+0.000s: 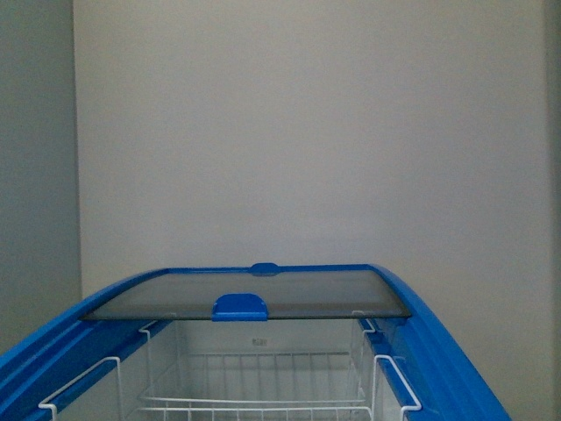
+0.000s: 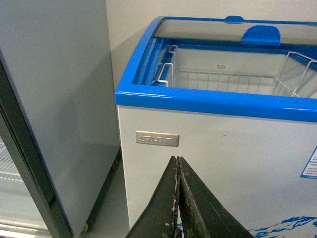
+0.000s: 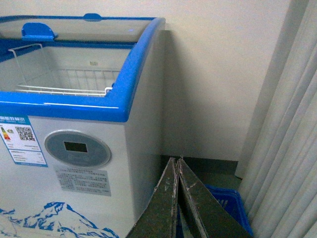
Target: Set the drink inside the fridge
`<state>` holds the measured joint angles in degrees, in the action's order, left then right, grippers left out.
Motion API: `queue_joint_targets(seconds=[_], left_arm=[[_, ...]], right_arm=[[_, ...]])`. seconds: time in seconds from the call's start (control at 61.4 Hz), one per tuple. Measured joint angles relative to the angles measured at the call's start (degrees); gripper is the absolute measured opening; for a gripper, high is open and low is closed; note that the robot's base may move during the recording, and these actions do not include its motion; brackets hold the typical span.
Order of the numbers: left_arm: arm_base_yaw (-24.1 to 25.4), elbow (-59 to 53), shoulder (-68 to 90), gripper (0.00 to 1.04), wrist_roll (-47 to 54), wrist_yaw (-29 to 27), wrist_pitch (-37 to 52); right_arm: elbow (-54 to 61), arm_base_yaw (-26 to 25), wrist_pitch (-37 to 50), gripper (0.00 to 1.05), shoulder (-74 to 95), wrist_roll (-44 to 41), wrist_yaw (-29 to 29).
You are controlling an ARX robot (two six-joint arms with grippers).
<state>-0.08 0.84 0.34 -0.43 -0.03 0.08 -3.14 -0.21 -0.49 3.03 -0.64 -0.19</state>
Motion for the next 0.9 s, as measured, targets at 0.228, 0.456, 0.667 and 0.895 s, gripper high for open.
queue_joint_targets(seconds=[0.228, 0.456, 0.667, 0.895], left_arm=[[0.0, 0.0, 0.0, 0.03, 0.0, 0.0, 0.0], [0.0, 0.0, 0.0, 0.03, 0.0, 0.0, 0.0], [0.0, 0.0, 0.0, 0.43, 0.0, 0.0, 0.0], [0.0, 0.0, 0.0, 0.9, 0.0, 0.0, 0.0]], right_arm=[[2.2, 0.0, 0.3, 0.03, -2.4, 0.0, 0.0], [2.2, 0.0, 0.3, 0.03, -2.7, 0.0, 0.0], [2.2, 0.0, 0.3, 0.41, -2.7, 0.0, 0.0], [2.2, 0.0, 0.3, 0.88, -2.7, 0.0, 0.0]])
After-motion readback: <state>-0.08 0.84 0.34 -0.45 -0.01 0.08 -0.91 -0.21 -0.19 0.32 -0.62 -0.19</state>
